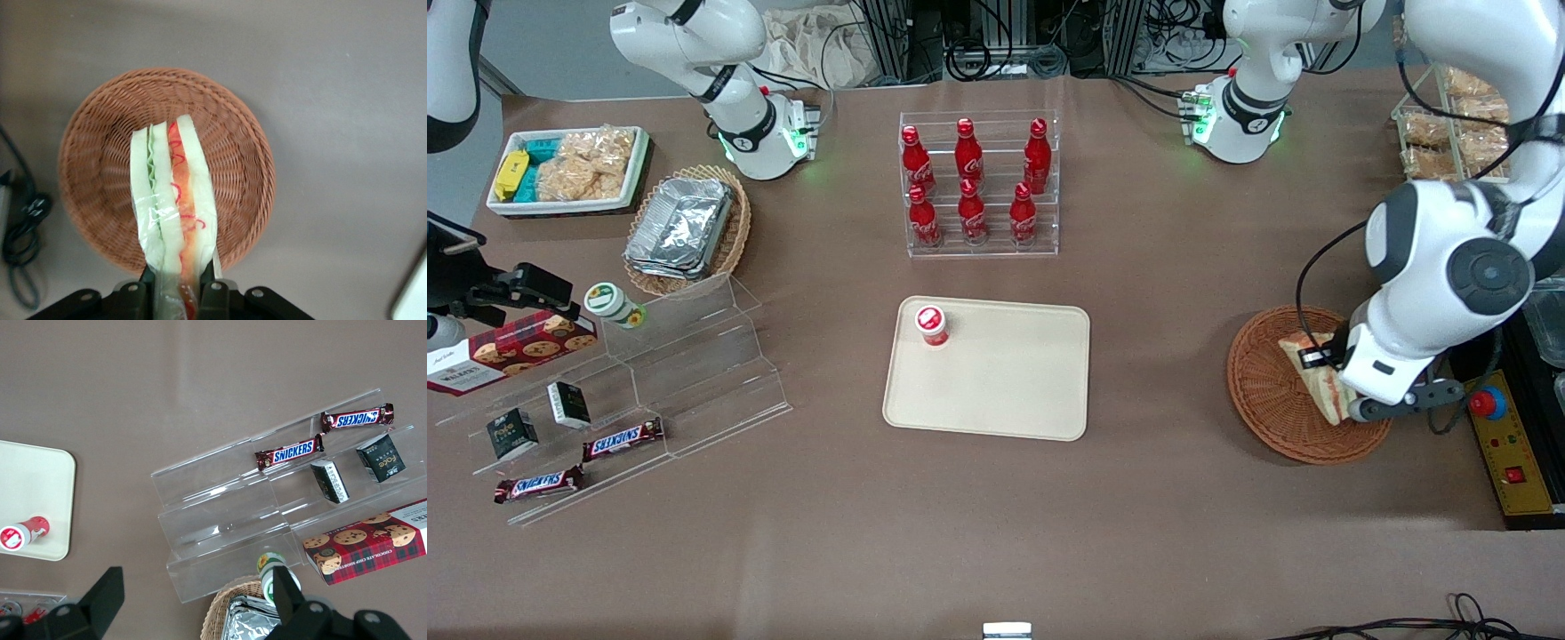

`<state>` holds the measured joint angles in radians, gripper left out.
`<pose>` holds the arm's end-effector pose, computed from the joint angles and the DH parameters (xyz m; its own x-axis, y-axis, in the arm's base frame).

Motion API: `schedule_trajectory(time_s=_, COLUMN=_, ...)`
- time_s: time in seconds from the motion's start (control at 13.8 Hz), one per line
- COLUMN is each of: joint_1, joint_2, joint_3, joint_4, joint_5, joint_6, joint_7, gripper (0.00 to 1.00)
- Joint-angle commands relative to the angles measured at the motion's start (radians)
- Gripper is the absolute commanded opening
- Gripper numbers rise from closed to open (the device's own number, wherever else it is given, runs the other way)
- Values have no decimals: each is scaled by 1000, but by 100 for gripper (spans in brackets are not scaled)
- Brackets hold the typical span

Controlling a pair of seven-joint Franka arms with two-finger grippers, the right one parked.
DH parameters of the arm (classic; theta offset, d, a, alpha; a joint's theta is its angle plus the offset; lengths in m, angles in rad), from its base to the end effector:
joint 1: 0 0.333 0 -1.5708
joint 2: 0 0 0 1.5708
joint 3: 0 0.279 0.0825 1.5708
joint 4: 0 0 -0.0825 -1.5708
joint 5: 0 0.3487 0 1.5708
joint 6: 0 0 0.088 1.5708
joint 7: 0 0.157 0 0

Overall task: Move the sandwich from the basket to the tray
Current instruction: 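Close the left gripper on the sandwich and lift it, then carry the sandwich with the left gripper over to the white tray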

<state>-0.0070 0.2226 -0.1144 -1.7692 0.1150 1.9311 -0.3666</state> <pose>0.5702 -0.0539 0.3588 0.9787 0.2033 -0.0278 0.1999 -0.9751 -0.0961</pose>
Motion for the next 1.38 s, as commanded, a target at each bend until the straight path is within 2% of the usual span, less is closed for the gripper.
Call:
schedule_trajectory(time_s=0.0, joint_1=-5, joint_2=-17, joint_3=-48, joint_4=129, joint_5=9, joint_6=-180, joint_7=2, gripper=28)
schedule_trajectory(time_s=0.29, joint_1=-5, joint_2=-22, joint_3=-155, joint_4=301, joint_5=11, joint_6=-397, joint_7=-35, gripper=28)
schedule_trajectory(time_s=0.65, joint_1=-5, joint_2=-19, joint_3=-381, joint_4=327, joint_5=9, joint_6=-409, joint_7=-369, gripper=27)
schedule_trajectory(time_s=0.8, joint_1=-21, joint_2=13, joint_3=-441, joint_4=326, joint_5=14, joint_6=-376, joint_7=-472, gripper=26)
schedule_trajectory(time_s=1.02, joint_1=-103, joint_2=102, joint_3=-449, joint_4=312, joint_5=22, joint_6=-240, joint_7=-627, gripper=26)
schedule_trajectory(time_s=1.31, joint_1=-191, joint_2=271, joint_3=-447, joint_4=309, joint_5=103, joint_6=-78, joint_7=-764, gripper=26)
